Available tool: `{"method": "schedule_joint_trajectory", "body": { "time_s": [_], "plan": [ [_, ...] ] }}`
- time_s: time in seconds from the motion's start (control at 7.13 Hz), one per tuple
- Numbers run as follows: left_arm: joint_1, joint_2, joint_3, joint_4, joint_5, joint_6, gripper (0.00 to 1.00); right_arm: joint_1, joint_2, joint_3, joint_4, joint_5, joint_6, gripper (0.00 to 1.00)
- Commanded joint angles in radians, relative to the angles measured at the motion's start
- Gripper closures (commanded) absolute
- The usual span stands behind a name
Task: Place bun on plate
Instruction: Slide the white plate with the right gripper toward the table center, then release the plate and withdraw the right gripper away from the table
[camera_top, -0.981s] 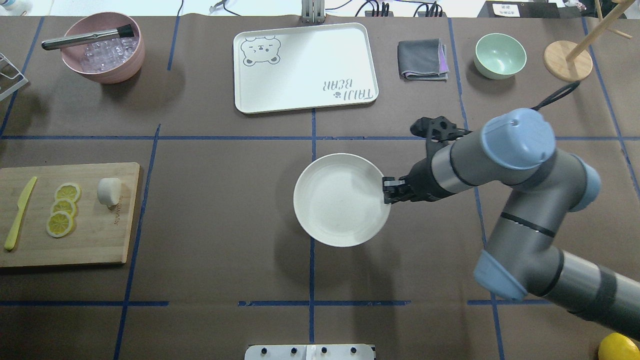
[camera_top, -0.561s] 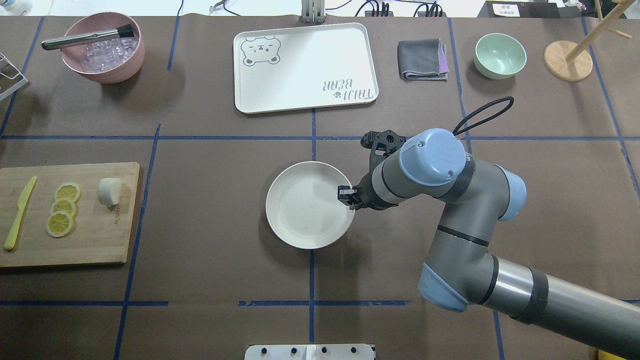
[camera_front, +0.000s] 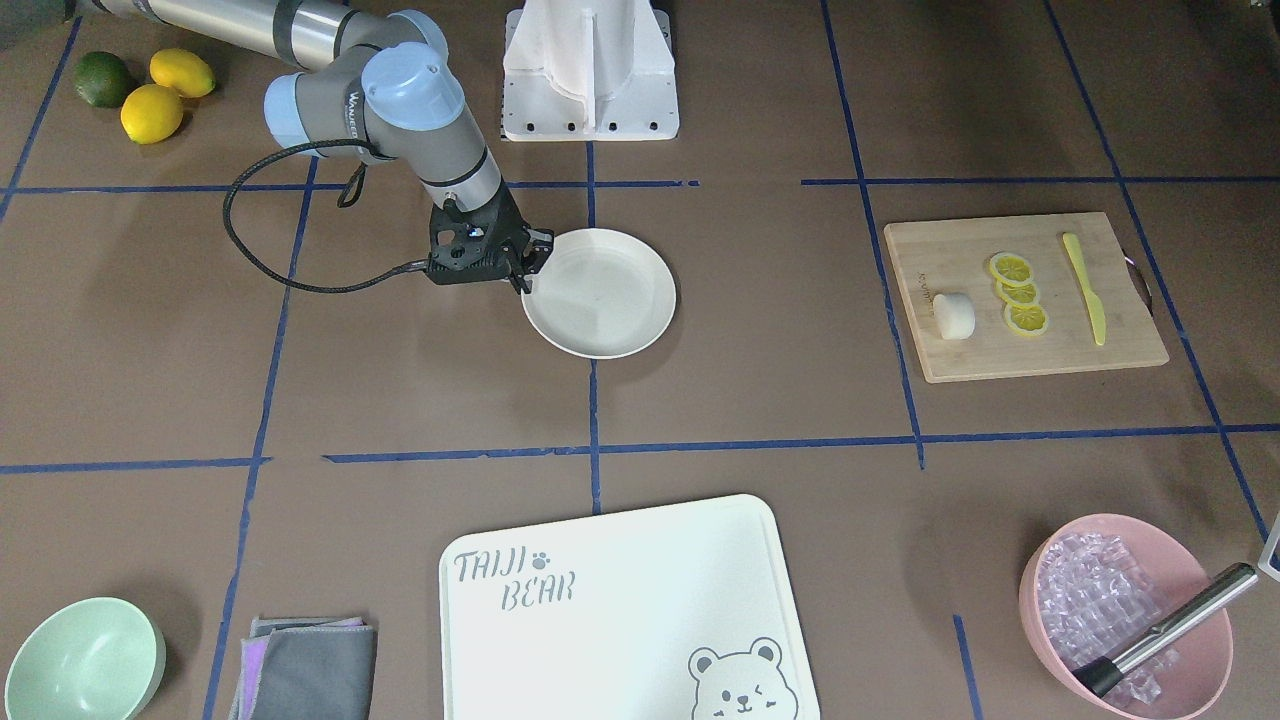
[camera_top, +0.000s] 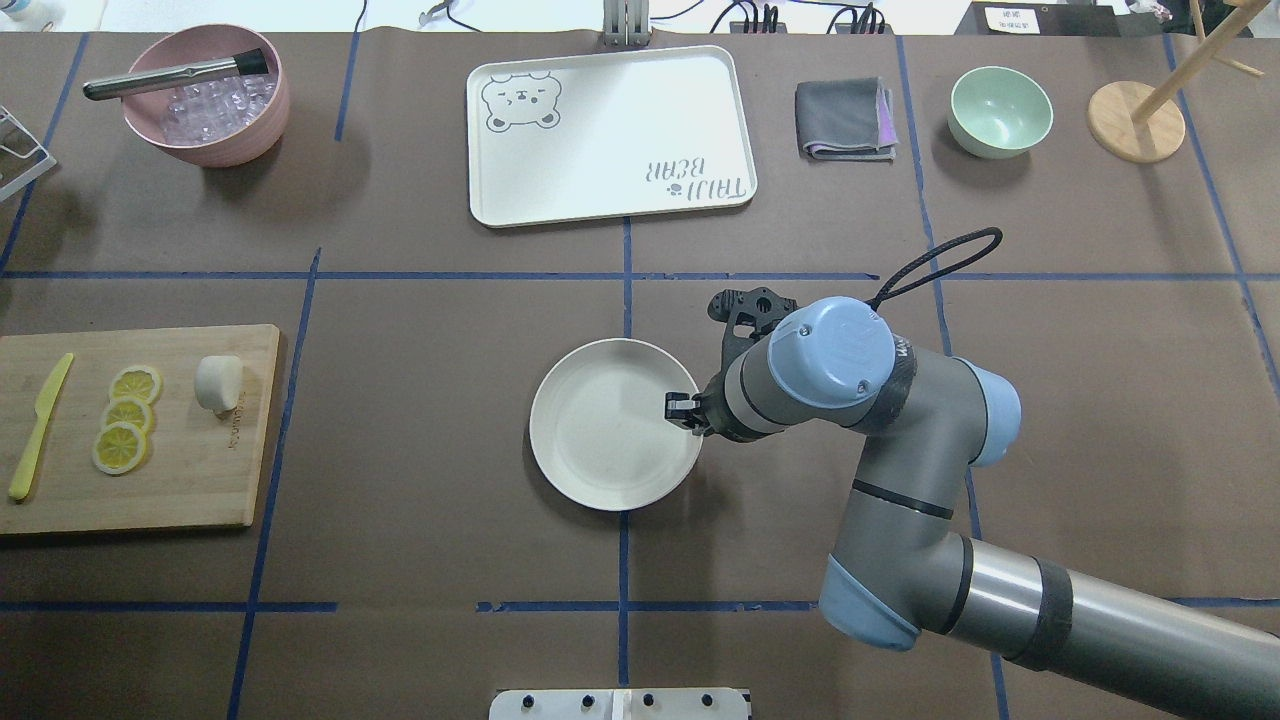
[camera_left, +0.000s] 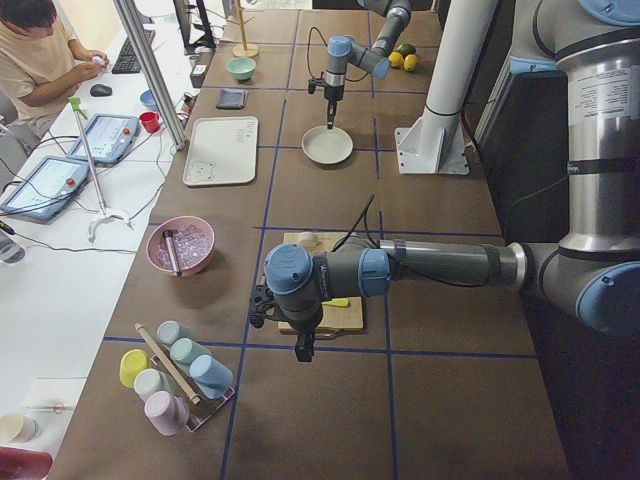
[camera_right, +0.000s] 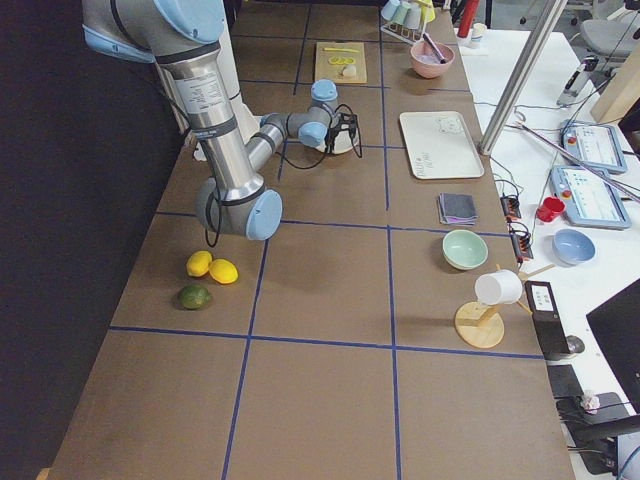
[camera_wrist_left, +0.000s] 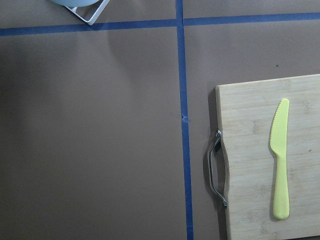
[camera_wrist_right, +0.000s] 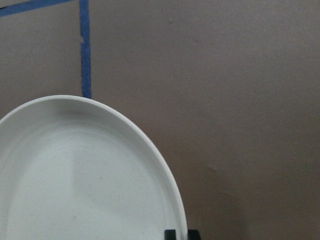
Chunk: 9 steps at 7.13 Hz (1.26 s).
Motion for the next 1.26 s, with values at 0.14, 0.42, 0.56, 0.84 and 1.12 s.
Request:
{"method": "schedule_joint_trajectory", "body": {
  "time_s": [0.14,0.42,0.56,0.84,1.12],
  "plan": [
    [0.0,0.0,-0.008,0.0,-0.001,0.0,0.0,0.087,-0.001,0.016,-0.053,0.035,0.049,0.0],
    [0.0,-0.001,-0.023,0.002,0.002,0.003,0.0,0.275,-0.016,0.063,-0.207,0.18,-0.204,0.0],
    [0.002,-0.009,-0.021,0.002,0.002,-0.004,0.0,0.373,-0.016,0.074,-0.314,0.242,-0.33,0.0],
    [0.0,-0.056,-0.018,-0.015,0.0,-0.019,0.0,0.576,-0.069,0.083,-0.447,0.297,-0.759,0.0],
    [0.0,-0.087,-0.005,-0.015,0.0,-0.023,0.0,0.78,-0.241,0.087,-0.446,0.369,-1.161,0.0]
  ]
}}
